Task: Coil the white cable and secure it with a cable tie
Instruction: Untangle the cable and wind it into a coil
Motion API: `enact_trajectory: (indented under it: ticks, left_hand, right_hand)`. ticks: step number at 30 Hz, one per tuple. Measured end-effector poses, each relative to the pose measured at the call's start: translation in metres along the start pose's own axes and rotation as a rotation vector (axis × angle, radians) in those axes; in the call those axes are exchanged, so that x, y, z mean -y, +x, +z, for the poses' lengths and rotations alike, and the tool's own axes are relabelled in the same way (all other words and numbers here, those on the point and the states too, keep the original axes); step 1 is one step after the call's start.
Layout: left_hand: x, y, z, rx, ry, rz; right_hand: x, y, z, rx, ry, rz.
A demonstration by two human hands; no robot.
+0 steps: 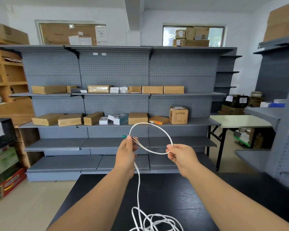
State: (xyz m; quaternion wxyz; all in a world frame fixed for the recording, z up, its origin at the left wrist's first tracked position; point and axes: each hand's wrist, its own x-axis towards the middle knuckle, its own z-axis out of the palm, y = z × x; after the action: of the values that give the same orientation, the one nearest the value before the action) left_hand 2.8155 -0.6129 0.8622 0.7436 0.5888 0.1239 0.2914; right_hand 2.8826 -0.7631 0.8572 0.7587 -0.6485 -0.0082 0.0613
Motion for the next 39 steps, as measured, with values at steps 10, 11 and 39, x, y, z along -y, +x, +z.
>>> enact_trajectory:
  ticks: [10,11,39]
  left_hand:
    - [-0.013,0.002,-0.004,0.068,0.102,0.026]
    - [-0.016,0.001,-0.005,0.083,0.136,0.034]
    - [-0.047,0.009,-0.017,0.498,0.896,0.182]
  right_hand:
    - [-0.005,-0.017,0.002,0.209,-0.282,0.016]
    - [-0.001,-0.018,0.002,0.205,-0.367,-0.030]
    - [0.078,-0.031,0.030,0.396,-1.345,-0.746]
